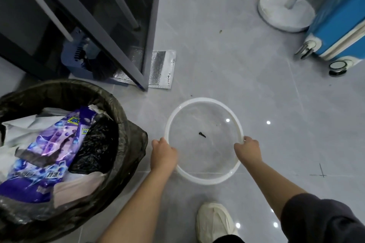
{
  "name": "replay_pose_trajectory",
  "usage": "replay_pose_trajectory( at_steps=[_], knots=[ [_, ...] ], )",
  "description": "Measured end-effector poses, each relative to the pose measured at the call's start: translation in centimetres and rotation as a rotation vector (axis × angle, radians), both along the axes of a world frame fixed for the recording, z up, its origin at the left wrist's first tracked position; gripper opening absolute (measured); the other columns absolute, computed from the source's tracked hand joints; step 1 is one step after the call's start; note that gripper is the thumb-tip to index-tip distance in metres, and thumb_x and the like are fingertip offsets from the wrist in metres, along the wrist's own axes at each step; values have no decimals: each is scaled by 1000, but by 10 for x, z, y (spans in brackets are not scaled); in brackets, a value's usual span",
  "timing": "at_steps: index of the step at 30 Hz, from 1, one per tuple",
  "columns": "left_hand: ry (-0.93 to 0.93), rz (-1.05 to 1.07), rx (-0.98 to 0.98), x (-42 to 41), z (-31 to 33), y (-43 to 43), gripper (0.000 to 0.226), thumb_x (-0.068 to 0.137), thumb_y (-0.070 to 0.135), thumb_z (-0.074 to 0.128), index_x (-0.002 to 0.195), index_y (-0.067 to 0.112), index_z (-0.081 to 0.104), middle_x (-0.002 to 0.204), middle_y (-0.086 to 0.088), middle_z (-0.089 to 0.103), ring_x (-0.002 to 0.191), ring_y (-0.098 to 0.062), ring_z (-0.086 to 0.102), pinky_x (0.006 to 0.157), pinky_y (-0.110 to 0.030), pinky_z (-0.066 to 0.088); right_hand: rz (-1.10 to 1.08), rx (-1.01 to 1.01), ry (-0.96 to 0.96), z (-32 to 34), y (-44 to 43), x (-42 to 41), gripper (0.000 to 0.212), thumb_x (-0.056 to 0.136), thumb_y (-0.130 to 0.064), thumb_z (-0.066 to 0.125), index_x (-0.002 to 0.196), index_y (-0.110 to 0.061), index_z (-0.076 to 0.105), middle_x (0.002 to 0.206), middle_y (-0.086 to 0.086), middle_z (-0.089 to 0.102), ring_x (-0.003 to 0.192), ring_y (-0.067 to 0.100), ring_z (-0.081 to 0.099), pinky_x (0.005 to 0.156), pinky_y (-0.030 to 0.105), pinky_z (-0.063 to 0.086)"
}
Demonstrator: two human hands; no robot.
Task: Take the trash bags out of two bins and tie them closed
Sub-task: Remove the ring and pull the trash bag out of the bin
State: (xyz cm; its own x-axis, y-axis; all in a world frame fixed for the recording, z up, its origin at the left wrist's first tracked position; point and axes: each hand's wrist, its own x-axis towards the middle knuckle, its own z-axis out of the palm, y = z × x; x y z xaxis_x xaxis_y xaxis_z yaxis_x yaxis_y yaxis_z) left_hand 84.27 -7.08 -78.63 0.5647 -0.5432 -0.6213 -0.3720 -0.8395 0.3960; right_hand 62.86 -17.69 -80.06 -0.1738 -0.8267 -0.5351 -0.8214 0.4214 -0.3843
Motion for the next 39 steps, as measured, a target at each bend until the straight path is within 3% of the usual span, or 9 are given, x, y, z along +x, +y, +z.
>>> replay_pose_trajectory(
  at_steps=[4, 12, 19, 23, 25, 27, 32, 35, 39],
  knots=[
    [57, 58, 36, -1, -18, -1, 39, 87, 10, 41, 124, 3, 52, 125, -17, 46, 108, -37, 54, 88, -36, 43, 30, 30, -13, -8, 0, -1, 33, 78, -16, 51, 106, -2, 57, 104, 20, 57, 72, 29, 56, 64, 29, 42],
    [188, 145, -99, -12, -32, 2, 38, 81, 9, 43, 117, 8, 56, 115, -12, 59, 101, -31, 57, 86, -35, 48, 48, 43, -73, -13, 5, -8, 44, 86, -14, 52, 127, -2, 46, 116, 17, 55, 86, 25, 48, 73, 32, 39],
    [345, 242, -203, -17, -24, 15, 46, 85, 10, 44, 130, 22, 45, 117, 2, 59, 99, -20, 55, 84, -29, 43, 73, 63, -134, 6, 7, -5, 46, 87, -12, 51, 132, -1, 42, 124, 17, 56, 100, 30, 52, 80, 32, 39],
    [565, 567, -374, -27, 4, 37, 32, 90, 4, 52, 118, 19, 48, 101, 8, 58, 85, -1, 55, 70, -13, 45, 152, 6, -200, 30, 7, 27, 57, 89, -15, 52, 142, -6, 34, 143, 12, 44, 126, 30, 45, 96, 34, 37],
    [754, 810, -433, -29, 11, 55, 40, 92, 9, 55, 130, 17, 46, 117, 5, 56, 103, -8, 55, 88, -22, 44, 187, 70, -323, 40, 13, 51, 61, 90, -19, 52, 146, -15, 29, 148, 5, 38, 132, 25, 41, 105, 37, 35],
    [889, 1004, -492, -24, 11, 75, 42, 95, 15, 52, 136, 15, 43, 134, -1, 50, 120, -16, 47, 94, -34, 39, 182, 172, -487, 52, 24, 82, 60, 89, -19, 54, 145, -17, 32, 142, 4, 45, 126, 22, 46, 105, 41, 40],
    [1047, 1364, -766, 2, 36, 98, 31, 97, 18, 44, 127, 12, 52, 127, -4, 52, 125, -17, 43, 96, -37, 38, 70, 537, -762, 75, 66, 160, 33, 92, -17, 54, 124, -8, 52, 119, 8, 57, 112, 24, 55, 95, 43, 48],
    [1089, 1465, -856, 9, 42, 103, 18, 97, 18, 46, 107, 12, 59, 116, -5, 58, 121, -19, 49, 95, -38, 43, 80, 670, -778, 76, 87, 183, 15, 94, -20, 50, 103, -11, 58, 109, 9, 59, 103, 24, 58, 91, 42, 50],
    [1044, 1481, -905, 3, 46, 107, 27, 96, 18, 49, 120, 9, 56, 111, -6, 62, 108, -16, 59, 85, -32, 50, 165, 683, -753, 73, 99, 192, 18, 90, -16, 51, 102, -11, 63, 96, 8, 64, 85, 18, 63, 75, 32, 51]
  ],
)
